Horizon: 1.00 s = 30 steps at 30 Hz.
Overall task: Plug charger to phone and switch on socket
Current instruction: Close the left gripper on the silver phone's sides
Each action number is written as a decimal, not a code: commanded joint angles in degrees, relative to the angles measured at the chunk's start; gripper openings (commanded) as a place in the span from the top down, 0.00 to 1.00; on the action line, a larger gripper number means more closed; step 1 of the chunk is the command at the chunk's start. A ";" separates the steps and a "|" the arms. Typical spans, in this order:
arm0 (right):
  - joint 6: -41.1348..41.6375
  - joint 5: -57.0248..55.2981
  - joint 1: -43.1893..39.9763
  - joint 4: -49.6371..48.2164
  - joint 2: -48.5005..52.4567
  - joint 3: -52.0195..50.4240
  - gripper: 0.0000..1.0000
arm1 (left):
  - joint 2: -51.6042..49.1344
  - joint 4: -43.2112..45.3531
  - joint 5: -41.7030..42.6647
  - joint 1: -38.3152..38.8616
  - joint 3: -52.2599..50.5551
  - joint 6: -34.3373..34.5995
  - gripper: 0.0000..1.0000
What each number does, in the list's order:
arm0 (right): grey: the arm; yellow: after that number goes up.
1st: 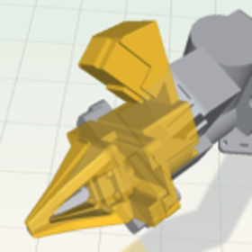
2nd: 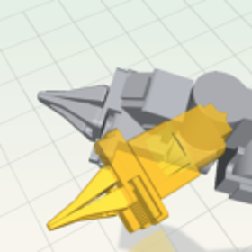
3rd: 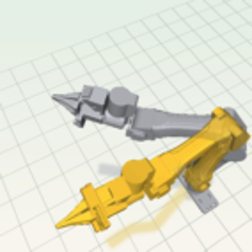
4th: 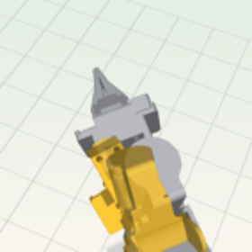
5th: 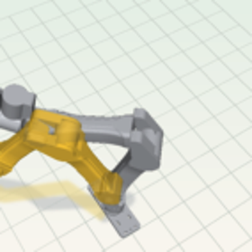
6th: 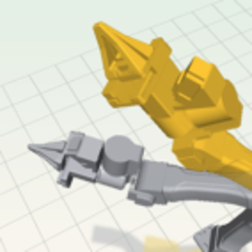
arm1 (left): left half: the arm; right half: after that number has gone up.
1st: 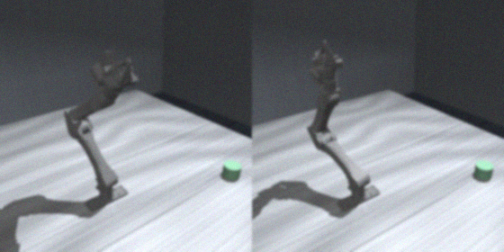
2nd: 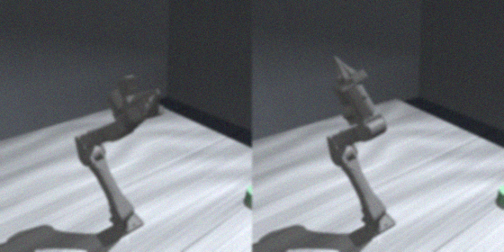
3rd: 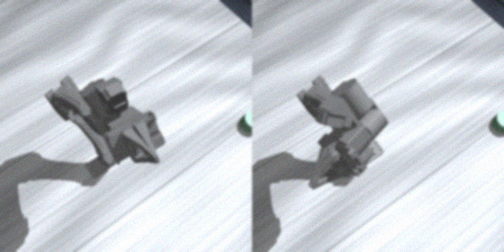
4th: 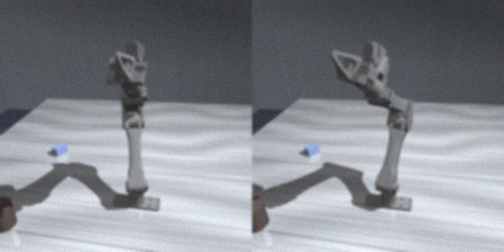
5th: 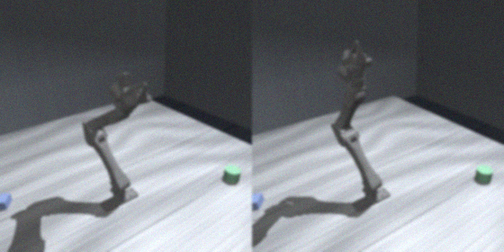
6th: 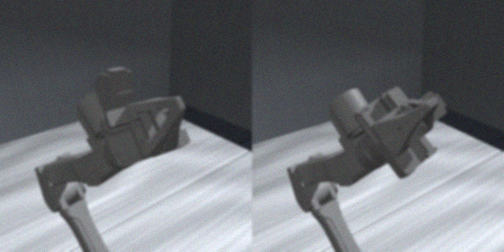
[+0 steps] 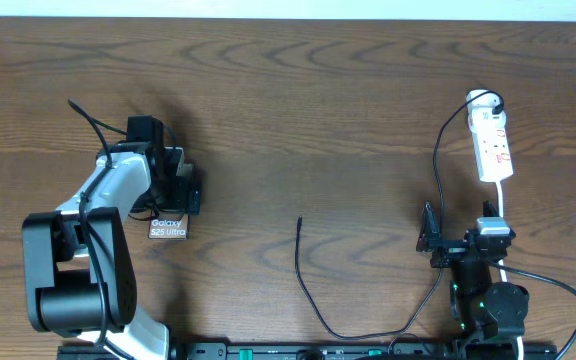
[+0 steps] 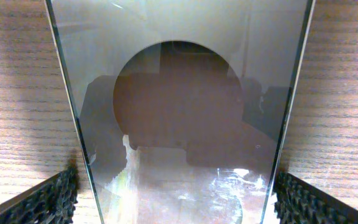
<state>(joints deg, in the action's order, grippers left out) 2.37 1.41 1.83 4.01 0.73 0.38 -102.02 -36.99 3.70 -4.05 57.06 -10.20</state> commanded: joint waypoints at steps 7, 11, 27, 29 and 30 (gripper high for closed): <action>0.35 0.22 -0.33 0.24 -0.09 -0.07 0.01 | -0.87 -0.15 -0.31 -0.04 -1.44 -0.28 0.02; 0.35 0.22 -0.33 0.24 -0.09 -0.07 0.01 | -0.87 -0.17 -0.33 -0.04 -1.44 -0.28 0.02; 0.35 0.22 -0.33 0.24 -0.09 -0.07 0.01 | -0.87 1.07 -0.35 -0.04 -1.44 -0.37 0.02; 0.35 0.22 -0.33 0.24 -0.09 -0.07 0.01 | -0.87 1.77 -0.35 -0.04 -1.44 -0.55 0.02; 0.35 0.22 -0.33 0.24 -0.09 -0.07 0.01 | -0.87 1.77 -0.35 -0.04 -1.44 -0.55 0.02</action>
<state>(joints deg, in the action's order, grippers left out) 2.37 1.41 1.83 4.01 0.73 0.38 -102.02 -35.77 3.70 -4.05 56.97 -10.35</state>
